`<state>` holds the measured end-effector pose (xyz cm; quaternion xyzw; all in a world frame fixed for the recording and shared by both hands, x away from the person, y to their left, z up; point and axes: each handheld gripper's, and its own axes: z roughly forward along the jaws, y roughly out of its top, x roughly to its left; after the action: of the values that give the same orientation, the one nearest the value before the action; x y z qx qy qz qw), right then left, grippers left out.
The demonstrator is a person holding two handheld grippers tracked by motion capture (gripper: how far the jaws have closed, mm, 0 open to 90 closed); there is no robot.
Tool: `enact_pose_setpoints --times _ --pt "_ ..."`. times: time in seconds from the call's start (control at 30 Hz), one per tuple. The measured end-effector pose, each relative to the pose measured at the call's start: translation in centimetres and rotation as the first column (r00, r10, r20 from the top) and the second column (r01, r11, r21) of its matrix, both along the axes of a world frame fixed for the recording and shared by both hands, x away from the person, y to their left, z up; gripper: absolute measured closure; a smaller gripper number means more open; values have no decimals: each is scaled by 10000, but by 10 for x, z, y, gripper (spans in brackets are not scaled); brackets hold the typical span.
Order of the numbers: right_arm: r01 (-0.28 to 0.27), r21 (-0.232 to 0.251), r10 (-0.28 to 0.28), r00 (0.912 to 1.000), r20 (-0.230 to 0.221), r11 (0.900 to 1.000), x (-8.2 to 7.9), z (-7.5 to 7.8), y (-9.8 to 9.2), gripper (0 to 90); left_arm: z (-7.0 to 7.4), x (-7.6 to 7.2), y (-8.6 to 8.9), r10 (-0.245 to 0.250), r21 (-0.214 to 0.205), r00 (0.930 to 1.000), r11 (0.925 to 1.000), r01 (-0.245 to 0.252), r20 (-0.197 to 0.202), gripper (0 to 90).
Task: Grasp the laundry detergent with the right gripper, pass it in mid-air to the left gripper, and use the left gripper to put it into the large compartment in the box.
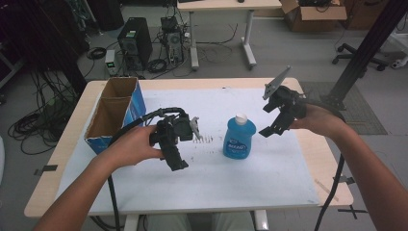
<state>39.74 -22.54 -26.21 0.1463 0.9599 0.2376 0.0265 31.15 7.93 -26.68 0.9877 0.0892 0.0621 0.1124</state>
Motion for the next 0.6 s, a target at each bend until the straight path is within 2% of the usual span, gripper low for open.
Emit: enact_pose_setpoints --times 0.33,0.6 --pt "-75 553 71 9999 76 9984 -3 -14 -4 44 0 1 0 -24 47 10000 10000 24 -5 57" --pt "-121 1322 102 9998 151 9912 -4 -29 -9 47 -1 1 1 20 51 10000 10000 -20 8 57"
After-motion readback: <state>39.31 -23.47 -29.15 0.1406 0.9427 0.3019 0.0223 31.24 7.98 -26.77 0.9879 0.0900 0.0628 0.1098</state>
